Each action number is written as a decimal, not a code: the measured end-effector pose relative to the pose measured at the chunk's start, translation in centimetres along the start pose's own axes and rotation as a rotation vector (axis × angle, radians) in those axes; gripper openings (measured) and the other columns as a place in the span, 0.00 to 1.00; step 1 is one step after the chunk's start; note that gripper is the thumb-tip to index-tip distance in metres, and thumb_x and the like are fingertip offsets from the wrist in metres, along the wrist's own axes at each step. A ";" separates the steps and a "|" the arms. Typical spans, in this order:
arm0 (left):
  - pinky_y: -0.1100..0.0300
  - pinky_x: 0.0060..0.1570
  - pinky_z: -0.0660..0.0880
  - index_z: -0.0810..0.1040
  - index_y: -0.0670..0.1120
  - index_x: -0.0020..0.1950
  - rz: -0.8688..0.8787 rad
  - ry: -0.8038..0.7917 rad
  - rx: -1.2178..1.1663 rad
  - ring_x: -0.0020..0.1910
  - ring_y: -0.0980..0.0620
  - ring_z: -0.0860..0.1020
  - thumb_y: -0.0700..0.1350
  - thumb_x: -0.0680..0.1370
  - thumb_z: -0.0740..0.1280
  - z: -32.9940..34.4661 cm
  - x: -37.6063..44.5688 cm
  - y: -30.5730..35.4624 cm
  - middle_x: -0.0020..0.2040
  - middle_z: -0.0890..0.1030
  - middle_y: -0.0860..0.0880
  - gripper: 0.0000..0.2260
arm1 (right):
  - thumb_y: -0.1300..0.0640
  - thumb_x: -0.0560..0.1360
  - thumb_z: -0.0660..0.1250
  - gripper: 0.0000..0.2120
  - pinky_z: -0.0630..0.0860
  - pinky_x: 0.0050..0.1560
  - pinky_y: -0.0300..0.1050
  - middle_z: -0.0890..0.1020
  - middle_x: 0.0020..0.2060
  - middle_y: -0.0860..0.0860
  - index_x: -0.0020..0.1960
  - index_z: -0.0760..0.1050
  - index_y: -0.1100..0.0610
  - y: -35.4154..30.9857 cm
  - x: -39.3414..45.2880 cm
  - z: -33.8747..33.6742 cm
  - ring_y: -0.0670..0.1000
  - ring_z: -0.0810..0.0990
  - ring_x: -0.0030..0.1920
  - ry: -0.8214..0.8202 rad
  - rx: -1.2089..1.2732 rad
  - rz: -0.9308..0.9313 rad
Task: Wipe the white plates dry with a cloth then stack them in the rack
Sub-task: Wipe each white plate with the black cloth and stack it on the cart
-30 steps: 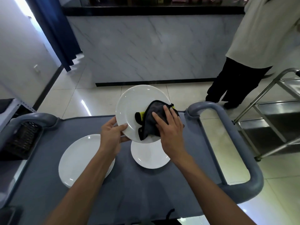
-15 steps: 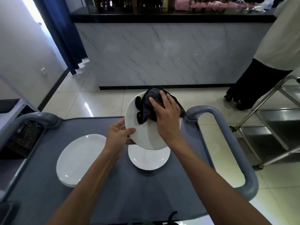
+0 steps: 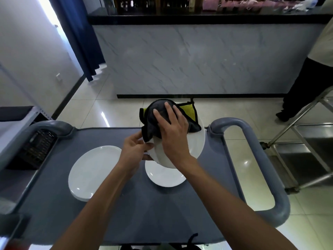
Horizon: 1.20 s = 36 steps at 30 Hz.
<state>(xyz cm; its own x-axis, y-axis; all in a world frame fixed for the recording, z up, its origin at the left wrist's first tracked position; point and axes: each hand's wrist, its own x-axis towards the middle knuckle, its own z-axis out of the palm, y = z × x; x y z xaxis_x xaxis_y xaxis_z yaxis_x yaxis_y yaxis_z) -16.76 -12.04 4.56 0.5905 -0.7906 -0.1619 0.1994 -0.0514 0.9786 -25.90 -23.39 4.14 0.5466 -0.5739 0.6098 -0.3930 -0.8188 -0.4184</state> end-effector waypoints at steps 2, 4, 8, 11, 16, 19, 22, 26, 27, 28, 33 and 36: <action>0.50 0.36 0.82 0.84 0.54 0.55 -0.002 0.019 -0.010 0.44 0.43 0.85 0.29 0.76 0.67 -0.2 0.1 0.0 0.49 0.86 0.46 0.21 | 0.59 0.82 0.60 0.21 0.63 0.70 0.66 0.67 0.76 0.57 0.74 0.72 0.49 0.3 0.8 -0.2 0.62 0.63 0.76 0.010 -0.008 -0.016; 0.49 0.36 0.82 0.84 0.52 0.56 -0.002 0.029 -0.027 0.44 0.42 0.85 0.29 0.76 0.67 -0.3 0.1 0.1 0.49 0.86 0.46 0.20 | 0.59 0.82 0.60 0.21 0.63 0.70 0.65 0.67 0.76 0.57 0.73 0.72 0.49 0.7 1.6 -0.4 0.62 0.63 0.76 0.026 -0.035 -0.035; 0.49 0.37 0.81 0.85 0.52 0.56 -0.008 0.042 -0.073 0.42 0.42 0.85 0.29 0.75 0.67 -0.7 0.0 0.1 0.50 0.86 0.44 0.20 | 0.61 0.81 0.64 0.22 0.62 0.71 0.63 0.69 0.75 0.55 0.73 0.72 0.47 2.1 3.0 -1.0 0.60 0.64 0.75 0.070 -0.091 0.007; 0.49 0.37 0.81 0.84 0.50 0.59 -0.024 0.068 -0.094 0.40 0.43 0.85 0.29 0.74 0.67 -1.0 -0.1 0.1 0.49 0.86 0.44 0.20 | 0.59 0.81 0.65 0.21 0.62 0.71 0.62 0.69 0.75 0.54 0.72 0.72 0.46 3.1 3.1 -1.4 0.59 0.65 0.75 0.063 -0.130 0.027; 0.50 0.37 0.81 0.82 0.48 0.60 -0.049 0.139 -0.142 0.39 0.45 0.84 0.29 0.75 0.66 -1.1 0.0 0.1 0.48 0.86 0.46 0.20 | 0.55 0.82 0.63 0.18 0.64 0.70 0.62 0.69 0.75 0.53 0.72 0.73 0.46 3.9 1.8 -1.9 0.58 0.65 0.75 0.021 -0.130 0.113; 0.47 0.40 0.82 0.82 0.48 0.61 -0.053 0.174 -0.141 0.41 0.45 0.83 0.29 0.75 0.65 -1.2 0.2 0.2 0.48 0.86 0.46 0.19 | 0.54 0.82 0.63 0.17 0.64 0.70 0.63 0.70 0.75 0.53 0.70 0.76 0.49 4.0 0.5 -2.1 0.59 0.67 0.74 0.017 -0.086 0.128; 0.44 0.43 0.83 0.82 0.49 0.60 -0.064 0.196 -0.150 0.42 0.43 0.83 0.29 0.75 0.65 -1.2 0.3 0.2 0.47 0.86 0.47 0.19 | 0.55 0.81 0.65 0.17 0.63 0.71 0.61 0.71 0.74 0.52 0.69 0.76 0.49 3.9 -1.2 -2.2 0.58 0.66 0.75 0.011 -0.080 0.114; 0.44 0.42 0.83 0.82 0.50 0.58 -0.065 0.228 -0.157 0.43 0.42 0.83 0.30 0.75 0.66 -1.3 0.5 0.2 0.46 0.86 0.46 0.19 | 0.56 0.80 0.66 0.17 0.63 0.71 0.62 0.71 0.74 0.53 0.69 0.76 0.49 3.6 -4.1 -1.7 0.58 0.67 0.75 -0.047 -0.082 0.051; 0.44 0.42 0.83 0.82 0.50 0.58 -0.061 0.232 -0.152 0.43 0.42 0.83 0.30 0.76 0.66 -1.2 0.6 0.3 0.46 0.86 0.46 0.19 | 0.56 0.80 0.66 0.17 0.64 0.70 0.62 0.71 0.74 0.53 0.68 0.77 0.49 3.3 -4.8 -1.6 0.59 0.67 0.74 -0.062 -0.080 0.034; 0.44 0.41 0.83 0.82 0.50 0.58 -0.056 0.233 -0.143 0.43 0.42 0.84 0.30 0.76 0.66 -1.1 0.6 0.3 0.46 0.86 0.46 0.18 | 0.56 0.80 0.66 0.17 0.65 0.70 0.63 0.71 0.74 0.53 0.68 0.77 0.49 3.0 -5.4 -1.3 0.59 0.68 0.74 -0.077 -0.078 0.020; 0.49 0.37 0.83 0.82 0.49 0.58 -0.028 0.230 -0.107 0.42 0.44 0.83 0.32 0.78 0.65 -0.8 0.8 0.4 0.46 0.86 0.44 0.16 | 0.55 0.80 0.66 0.18 0.65 0.70 0.61 0.71 0.74 0.53 0.69 0.76 0.49 1.4 -7.0 -0.7 0.59 0.67 0.75 -0.120 -0.017 -0.012; 0.50 0.37 0.82 0.82 0.49 0.59 -0.025 0.255 -0.109 0.39 0.45 0.83 0.31 0.78 0.65 -1.1 1.0 0.5 0.42 0.86 0.47 0.17 | 0.55 0.80 0.64 0.19 0.63 0.72 0.60 0.68 0.76 0.52 0.71 0.74 0.48 1.9 -7.8 -0.7 0.57 0.64 0.77 -0.160 -0.017 -0.126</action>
<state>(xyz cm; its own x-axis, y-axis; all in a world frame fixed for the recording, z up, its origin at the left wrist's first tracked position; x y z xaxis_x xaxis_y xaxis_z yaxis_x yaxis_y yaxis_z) -15.19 -12.17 4.78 0.7593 -0.6102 -0.2259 0.2911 0.0081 0.9567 -31.43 -20.48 -0.88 0.7021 -0.4628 0.5412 -0.3262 -0.8846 -0.3333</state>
